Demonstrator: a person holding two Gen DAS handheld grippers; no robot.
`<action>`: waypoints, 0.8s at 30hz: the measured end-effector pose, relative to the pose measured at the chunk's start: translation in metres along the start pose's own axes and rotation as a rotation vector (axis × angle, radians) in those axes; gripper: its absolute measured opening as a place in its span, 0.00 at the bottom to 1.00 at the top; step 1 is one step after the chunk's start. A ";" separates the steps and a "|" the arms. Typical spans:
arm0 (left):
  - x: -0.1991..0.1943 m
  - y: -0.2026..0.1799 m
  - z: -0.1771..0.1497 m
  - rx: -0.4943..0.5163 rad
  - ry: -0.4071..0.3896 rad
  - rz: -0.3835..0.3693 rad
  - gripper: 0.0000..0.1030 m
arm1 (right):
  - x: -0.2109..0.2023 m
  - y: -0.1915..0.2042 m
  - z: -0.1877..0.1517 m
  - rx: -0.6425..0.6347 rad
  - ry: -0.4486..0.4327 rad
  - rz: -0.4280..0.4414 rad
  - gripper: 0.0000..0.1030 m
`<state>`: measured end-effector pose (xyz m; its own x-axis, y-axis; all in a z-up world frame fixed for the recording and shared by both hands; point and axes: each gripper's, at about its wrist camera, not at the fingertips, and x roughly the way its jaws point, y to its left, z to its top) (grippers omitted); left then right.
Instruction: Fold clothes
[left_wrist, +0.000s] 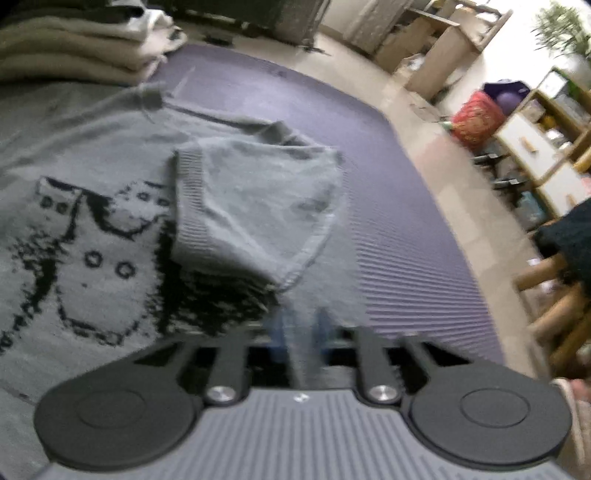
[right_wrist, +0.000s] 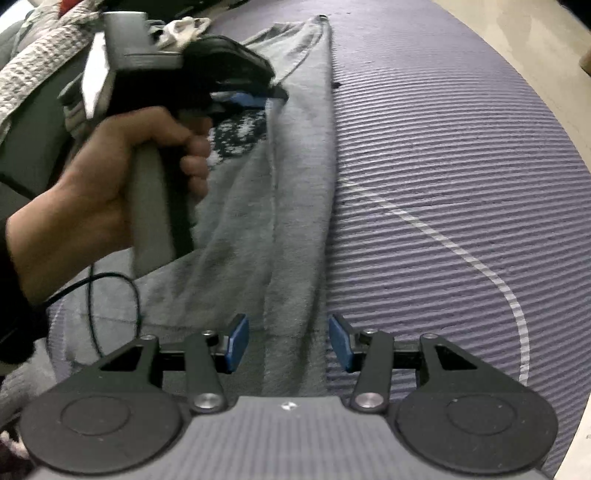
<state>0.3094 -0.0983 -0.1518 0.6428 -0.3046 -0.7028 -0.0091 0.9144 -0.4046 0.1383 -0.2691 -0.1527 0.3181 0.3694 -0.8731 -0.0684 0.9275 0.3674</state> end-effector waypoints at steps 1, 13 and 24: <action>-0.001 0.000 0.001 0.001 -0.018 0.022 0.03 | -0.002 -0.002 0.000 0.010 0.000 0.018 0.47; -0.014 0.014 0.008 0.025 0.037 -0.010 0.46 | 0.002 -0.001 0.001 -0.011 0.021 -0.053 0.47; -0.069 0.016 0.001 0.345 0.138 0.064 0.56 | 0.016 0.038 0.001 -0.199 0.094 0.109 0.20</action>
<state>0.2652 -0.0626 -0.1089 0.5403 -0.2552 -0.8019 0.2276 0.9617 -0.1527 0.1414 -0.2280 -0.1521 0.2104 0.4627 -0.8612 -0.2850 0.8717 0.3987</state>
